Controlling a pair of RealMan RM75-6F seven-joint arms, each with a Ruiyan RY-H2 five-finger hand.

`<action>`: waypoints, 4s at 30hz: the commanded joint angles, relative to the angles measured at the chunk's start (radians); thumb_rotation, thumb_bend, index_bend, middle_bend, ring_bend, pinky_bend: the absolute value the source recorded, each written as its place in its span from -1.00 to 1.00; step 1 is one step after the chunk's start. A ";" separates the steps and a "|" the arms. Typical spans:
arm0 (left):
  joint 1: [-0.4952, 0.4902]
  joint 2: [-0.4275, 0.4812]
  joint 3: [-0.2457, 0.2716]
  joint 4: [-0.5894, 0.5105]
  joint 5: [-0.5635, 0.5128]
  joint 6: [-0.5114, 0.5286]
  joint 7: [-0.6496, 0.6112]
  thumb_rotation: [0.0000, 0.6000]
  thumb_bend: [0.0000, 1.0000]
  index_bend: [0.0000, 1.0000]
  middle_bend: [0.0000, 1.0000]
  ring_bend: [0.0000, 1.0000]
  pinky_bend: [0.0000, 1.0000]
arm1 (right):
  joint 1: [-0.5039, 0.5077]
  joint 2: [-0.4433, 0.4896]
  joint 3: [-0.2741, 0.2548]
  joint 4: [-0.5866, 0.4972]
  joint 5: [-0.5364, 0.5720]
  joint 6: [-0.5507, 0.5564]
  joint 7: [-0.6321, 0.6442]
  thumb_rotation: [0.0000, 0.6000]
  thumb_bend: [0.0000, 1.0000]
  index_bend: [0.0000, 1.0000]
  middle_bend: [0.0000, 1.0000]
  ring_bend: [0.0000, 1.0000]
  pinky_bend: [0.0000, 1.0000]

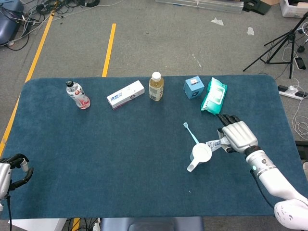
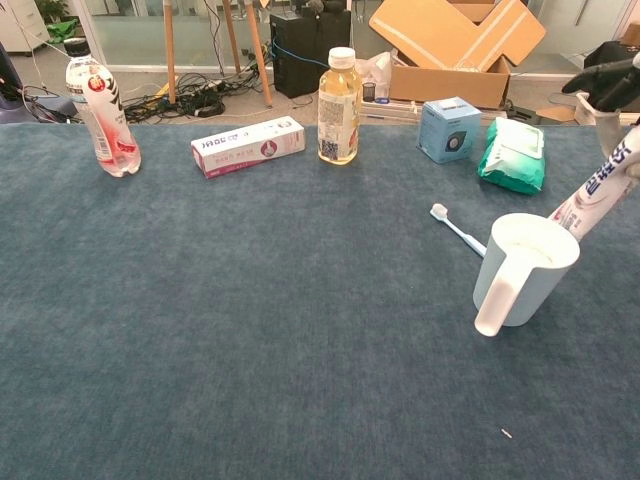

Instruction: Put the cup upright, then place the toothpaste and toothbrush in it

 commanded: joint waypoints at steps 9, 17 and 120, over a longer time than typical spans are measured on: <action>-0.001 -0.002 0.001 -0.001 0.000 -0.002 0.007 1.00 -0.29 0.14 -0.06 0.08 0.04 | -0.016 0.127 0.046 -0.157 -0.048 0.069 0.007 1.00 -0.41 0.24 -1.00 -1.00 -0.77; 0.000 -0.002 0.000 0.000 0.000 -0.001 0.007 1.00 -0.29 0.14 -0.06 0.08 0.04 | -0.015 0.165 0.064 -0.219 -0.061 0.070 0.005 1.00 -0.41 0.24 -1.00 -1.00 -0.77; 0.007 0.008 -0.001 -0.007 0.004 0.010 -0.002 1.00 -0.29 0.14 -0.06 0.08 0.04 | 0.001 0.049 0.025 -0.036 -0.050 0.002 0.115 1.00 -0.50 -0.60 -1.00 -1.00 -0.77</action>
